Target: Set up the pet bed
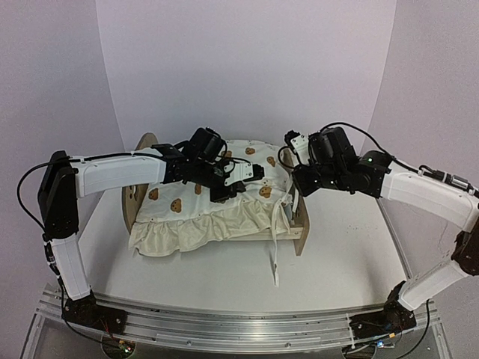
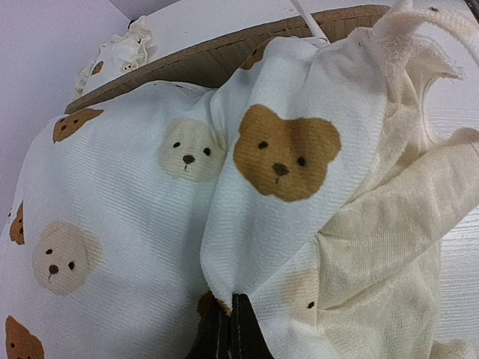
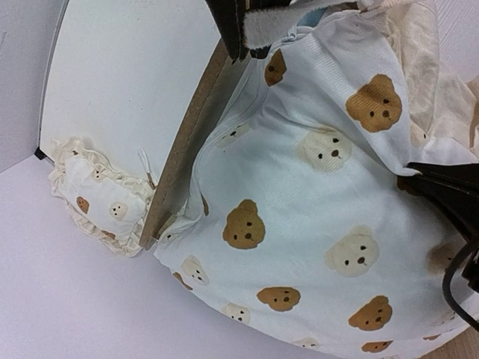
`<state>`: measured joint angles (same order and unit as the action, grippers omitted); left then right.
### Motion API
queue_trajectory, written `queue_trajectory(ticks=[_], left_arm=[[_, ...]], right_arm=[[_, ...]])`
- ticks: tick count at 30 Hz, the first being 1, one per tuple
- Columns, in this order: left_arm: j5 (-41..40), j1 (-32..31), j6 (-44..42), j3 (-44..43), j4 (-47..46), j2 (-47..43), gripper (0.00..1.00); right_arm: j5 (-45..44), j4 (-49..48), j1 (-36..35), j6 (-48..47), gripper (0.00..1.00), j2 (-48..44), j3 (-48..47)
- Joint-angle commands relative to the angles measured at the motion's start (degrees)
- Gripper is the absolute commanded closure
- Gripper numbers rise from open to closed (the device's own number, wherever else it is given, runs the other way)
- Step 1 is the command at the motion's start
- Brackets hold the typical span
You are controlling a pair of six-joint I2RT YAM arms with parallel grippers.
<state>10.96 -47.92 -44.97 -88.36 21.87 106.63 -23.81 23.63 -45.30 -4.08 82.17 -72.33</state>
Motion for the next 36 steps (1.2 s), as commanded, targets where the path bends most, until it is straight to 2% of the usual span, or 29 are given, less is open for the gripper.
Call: queue_trajectory(ticks=[1, 9, 12, 14, 18, 22, 29, 36], left_arm=[[-0.6, 0.9, 0.2, 0.0, -0.6, -3.1, 1.0], [0.8, 0.9, 0.5, 1.0, -1.0, -3.0, 1.0], [1.2, 0.9, 1.4, 0.8, -1.0, -2.6, 1.0], [1.6, 0.9, 2.3, 0.9, -0.5, -2.6, 1.0], [2.9, 0.9, 3.3, 2.5, 0.2, -3.0, 1.0], [4.0, 0.8, 4.9, 2.5, 0.3, -2.9, 1.0], [4.7, 0.6, 6.7, 1.2, 0.1, -2.1, 1.0], [6.6, 0.1, 12.9, -2.2, -2.1, 1.8, 1.0]], right_arm=[[1.7, 0.2, 0.3, 1.9, 1.0, -0.2, 3.1], [2.6, 2.2, 0.3, 9.9, 1.0, -1.4, 13.5], [8.5, 3.1, 0.3, 13.2, 0.99, 0.5, 12.6], [11.2, 4.8, 0.4, 15.7, 0.92, 1.7, 10.6], [10.2, 13.9, 2.0, 21.7, 0.59, 3.4, 4.0], [11.1, 21.7, 3.2, 26.2, 0.46, 1.4, -0.8], [16.4, 32.4, 5.0, 32.3, 0.41, -4.0, 1.6], [17.1, 27.6, 5.1, 33.0, 0.41, -7.0, 6.4]])
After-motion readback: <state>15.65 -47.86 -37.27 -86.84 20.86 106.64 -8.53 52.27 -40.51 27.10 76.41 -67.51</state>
